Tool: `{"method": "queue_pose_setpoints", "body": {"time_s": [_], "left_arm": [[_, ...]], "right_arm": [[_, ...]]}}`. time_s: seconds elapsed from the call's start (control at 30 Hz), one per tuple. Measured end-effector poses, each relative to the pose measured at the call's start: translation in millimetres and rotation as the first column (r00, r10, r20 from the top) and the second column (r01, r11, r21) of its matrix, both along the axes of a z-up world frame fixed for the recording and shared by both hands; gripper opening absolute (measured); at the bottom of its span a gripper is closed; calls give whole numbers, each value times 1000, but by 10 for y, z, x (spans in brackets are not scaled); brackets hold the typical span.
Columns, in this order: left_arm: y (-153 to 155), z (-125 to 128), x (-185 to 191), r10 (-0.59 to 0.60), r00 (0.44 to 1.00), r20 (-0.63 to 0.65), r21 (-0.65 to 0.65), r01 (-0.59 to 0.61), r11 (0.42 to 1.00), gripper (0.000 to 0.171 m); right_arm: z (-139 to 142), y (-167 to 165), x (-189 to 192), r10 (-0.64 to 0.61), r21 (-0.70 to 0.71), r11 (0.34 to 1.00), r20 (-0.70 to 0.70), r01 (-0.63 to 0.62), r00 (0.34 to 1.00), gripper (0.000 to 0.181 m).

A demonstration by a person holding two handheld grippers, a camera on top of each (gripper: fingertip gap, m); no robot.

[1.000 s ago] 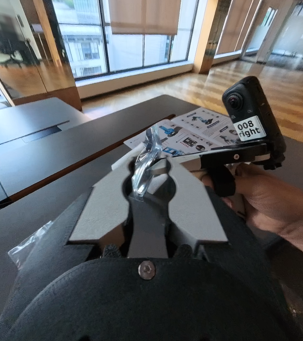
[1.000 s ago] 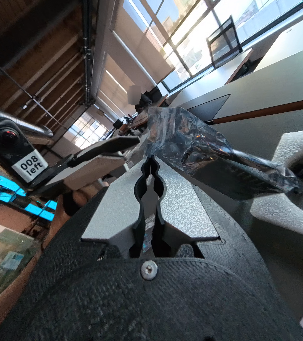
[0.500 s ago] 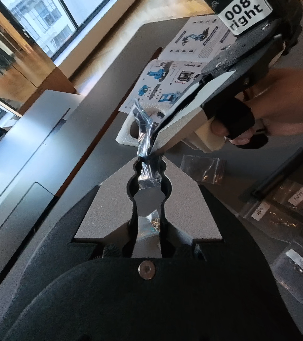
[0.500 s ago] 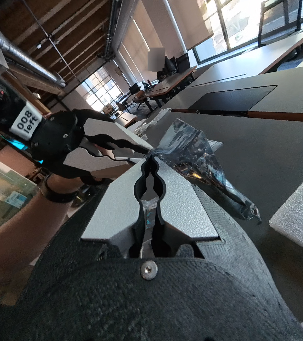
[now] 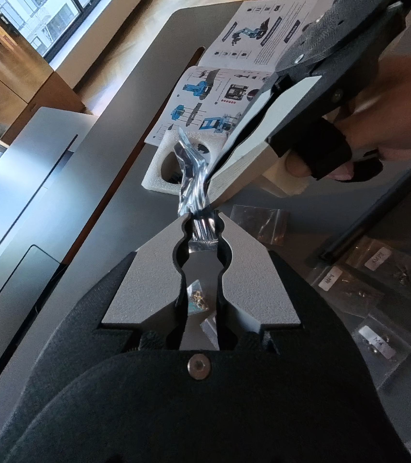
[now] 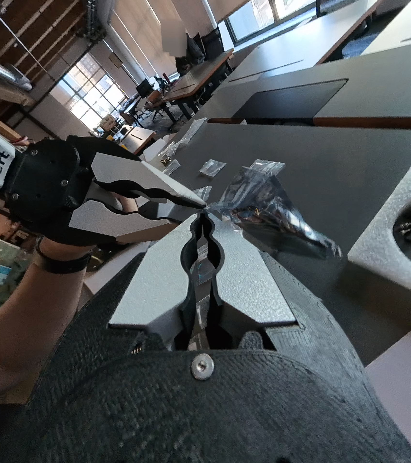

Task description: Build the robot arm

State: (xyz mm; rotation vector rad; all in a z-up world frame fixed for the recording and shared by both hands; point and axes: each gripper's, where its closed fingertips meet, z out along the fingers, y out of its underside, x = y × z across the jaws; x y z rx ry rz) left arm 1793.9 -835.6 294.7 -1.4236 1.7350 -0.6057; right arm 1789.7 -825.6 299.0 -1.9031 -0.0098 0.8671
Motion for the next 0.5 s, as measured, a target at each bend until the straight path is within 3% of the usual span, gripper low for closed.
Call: {"method": "queue_pose_setpoints", "body": {"time_s": [0.23, 0.5], "left_arm": [[-144, -30, -95, -14, 999, -34, -64, 12, 998, 15], [-214, -54, -158, -38, 998, -45, -145, 31, 989, 15]], "right_arm": [[-37, -128, -74, 32, -57, 998, -132, -39, 991, 0], [-78, -182, -125, 53, -94, 993, -152, -68, 987, 0]]}}
